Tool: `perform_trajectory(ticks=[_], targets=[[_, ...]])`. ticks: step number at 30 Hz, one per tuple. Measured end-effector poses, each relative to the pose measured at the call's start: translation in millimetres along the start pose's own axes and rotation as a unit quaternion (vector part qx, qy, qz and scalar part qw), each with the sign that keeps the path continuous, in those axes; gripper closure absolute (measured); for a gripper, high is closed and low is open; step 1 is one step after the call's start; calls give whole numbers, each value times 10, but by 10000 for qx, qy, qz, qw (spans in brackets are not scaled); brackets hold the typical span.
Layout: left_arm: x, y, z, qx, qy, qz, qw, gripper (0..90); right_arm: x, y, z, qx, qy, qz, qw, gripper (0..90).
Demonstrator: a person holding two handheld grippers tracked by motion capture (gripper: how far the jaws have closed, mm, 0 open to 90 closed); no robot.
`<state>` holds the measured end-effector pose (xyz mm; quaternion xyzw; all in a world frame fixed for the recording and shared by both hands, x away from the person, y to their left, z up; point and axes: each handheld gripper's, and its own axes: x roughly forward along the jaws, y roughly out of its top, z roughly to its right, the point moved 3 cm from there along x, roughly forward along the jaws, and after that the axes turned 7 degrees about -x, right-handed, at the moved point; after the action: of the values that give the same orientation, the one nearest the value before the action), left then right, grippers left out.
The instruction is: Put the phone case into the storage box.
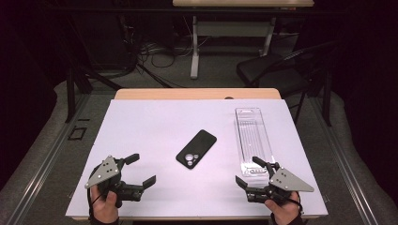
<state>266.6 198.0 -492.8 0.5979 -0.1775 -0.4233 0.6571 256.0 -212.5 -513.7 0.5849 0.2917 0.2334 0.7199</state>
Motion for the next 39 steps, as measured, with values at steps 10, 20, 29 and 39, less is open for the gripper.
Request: perform_trajectory(ticks=[10,20,29,39], targets=[[-5,6,-5,-105,15,-38,9999,35,-9,-8,6,3,-34,-43,10000,142],[14,75,36,-335,49,-335,9989,30,-20,-4,-8,-50,-60,-125,9999,142],[125,106,26,-438,185,-627,9969,25,-13,58,22,-105,-64,-164,9998,142],[249,316,-28,-441,169,-1109,9927,26,-129,89,79,-79,-220,-193,9995,142]])
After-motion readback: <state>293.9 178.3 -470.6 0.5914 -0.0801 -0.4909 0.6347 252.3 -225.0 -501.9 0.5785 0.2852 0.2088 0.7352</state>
